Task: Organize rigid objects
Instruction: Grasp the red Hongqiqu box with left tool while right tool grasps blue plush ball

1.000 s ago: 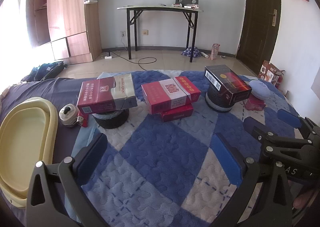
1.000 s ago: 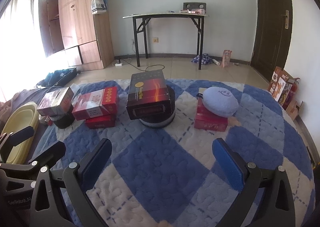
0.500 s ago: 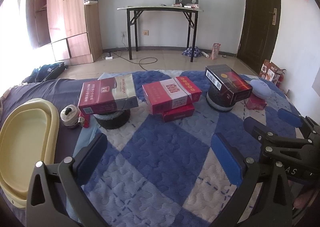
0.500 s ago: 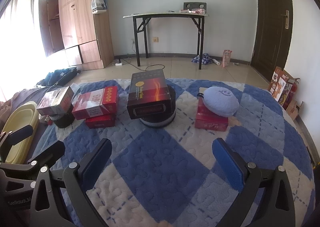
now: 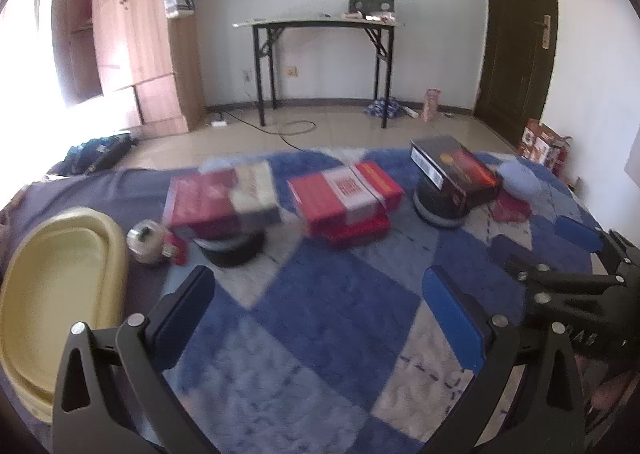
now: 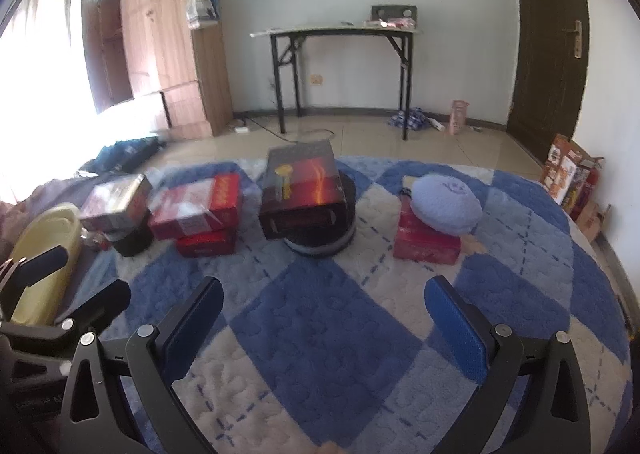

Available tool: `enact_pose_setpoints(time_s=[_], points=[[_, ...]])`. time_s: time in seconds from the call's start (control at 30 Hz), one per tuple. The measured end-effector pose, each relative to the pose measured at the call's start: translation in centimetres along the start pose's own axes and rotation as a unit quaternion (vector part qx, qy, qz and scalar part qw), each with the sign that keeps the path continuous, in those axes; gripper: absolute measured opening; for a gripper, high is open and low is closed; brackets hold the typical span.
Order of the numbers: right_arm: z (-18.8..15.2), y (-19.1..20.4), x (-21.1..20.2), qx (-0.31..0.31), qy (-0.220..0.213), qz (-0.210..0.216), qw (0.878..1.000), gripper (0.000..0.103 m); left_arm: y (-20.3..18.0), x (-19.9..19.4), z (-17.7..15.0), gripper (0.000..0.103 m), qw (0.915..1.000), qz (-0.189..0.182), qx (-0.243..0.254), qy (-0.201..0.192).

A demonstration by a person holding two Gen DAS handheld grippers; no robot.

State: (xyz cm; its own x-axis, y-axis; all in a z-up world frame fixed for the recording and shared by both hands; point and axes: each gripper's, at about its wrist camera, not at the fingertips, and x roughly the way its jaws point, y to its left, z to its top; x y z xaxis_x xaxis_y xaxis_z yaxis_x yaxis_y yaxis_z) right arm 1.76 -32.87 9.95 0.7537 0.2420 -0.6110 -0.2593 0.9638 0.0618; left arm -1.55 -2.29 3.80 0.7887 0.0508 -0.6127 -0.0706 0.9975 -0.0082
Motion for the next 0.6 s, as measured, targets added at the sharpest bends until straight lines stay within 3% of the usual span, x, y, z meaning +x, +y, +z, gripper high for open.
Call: enact_pose_setpoints(time_s=[0.1, 0.23, 0.37, 0.53, 0.6], points=[[0.6, -2.4, -1.3, 0.033, -0.022, -0.016, 0.999, 0.103, 2.5, -3.0, 2.1, 0.103, 0.9990, -0.020, -0.019, -0.034], [0.8, -7.8, -3.8, 0.110, -0.064, -0.023, 0.992, 0.103, 5.2, -3.9, 5.7, 0.103, 0.9994, -0.014, -0.001, -0.031], [0.0, -11.5, -3.6, 0.159, -0.054, -0.039, 0.985, 0.103, 6.9, 0.1, 7.5, 0.103, 0.9993, 0.032, -0.004, 0.019], [0.3, -12.7, -2.5, 0.159, -0.030, -0.054, 0.985, 0.103, 9.8, 5.4, 5.7, 0.103, 0.9941, 0.012, -0.085, 0.066], [1.1, -12.4, -2.1, 0.152, -0.023, -0.059, 0.986, 0.103, 10.3, 5.6, 5.7, 0.103, 0.9913, -0.011, -0.118, 0.057]])
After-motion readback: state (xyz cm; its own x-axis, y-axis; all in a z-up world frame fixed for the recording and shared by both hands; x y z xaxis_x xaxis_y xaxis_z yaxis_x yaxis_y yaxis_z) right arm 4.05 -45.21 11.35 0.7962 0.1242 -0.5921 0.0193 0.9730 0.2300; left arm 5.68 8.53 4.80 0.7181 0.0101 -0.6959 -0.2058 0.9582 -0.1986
